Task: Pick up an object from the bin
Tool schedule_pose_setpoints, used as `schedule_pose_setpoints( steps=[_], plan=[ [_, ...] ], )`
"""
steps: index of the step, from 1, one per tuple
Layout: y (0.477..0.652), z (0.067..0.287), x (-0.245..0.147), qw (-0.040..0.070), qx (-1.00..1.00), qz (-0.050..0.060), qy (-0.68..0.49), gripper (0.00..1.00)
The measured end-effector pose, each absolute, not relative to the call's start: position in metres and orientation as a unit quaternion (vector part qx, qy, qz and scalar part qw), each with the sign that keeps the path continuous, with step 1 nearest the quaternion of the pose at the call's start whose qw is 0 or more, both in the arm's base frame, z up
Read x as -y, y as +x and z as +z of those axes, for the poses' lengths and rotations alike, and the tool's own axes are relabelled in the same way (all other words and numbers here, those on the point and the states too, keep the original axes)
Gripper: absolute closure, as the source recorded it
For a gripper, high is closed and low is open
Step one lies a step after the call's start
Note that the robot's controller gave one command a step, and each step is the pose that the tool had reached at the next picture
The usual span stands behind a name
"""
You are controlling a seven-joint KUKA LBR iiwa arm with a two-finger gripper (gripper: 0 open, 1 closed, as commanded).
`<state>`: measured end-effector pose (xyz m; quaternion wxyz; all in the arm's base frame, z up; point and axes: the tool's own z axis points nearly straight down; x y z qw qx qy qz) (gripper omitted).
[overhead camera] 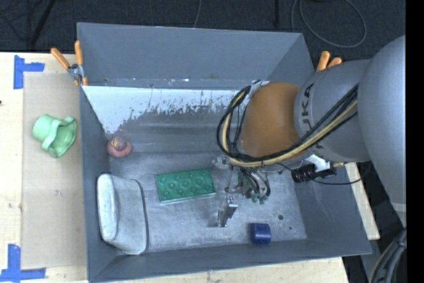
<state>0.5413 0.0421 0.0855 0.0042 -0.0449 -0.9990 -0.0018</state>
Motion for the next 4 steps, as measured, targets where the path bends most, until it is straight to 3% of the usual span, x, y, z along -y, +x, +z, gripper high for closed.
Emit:
schedule_pose_setpoints(
  steps=[1, 2, 3, 4],
  plan=[
    [0.582, 0.076, -0.096, -0.001, 1.000, -0.001, 0.015, 0.00],
    [0.584, 0.079, -0.095, -0.004, 1.000, -0.001, 0.015, 1.00],
    [0.587, 0.191, -0.090, -0.004, 0.997, 0.000, 0.073, 1.00],
    [0.589, 0.290, -0.087, -0.005, 0.999, -0.001, 0.046, 1.00]
  ],
)
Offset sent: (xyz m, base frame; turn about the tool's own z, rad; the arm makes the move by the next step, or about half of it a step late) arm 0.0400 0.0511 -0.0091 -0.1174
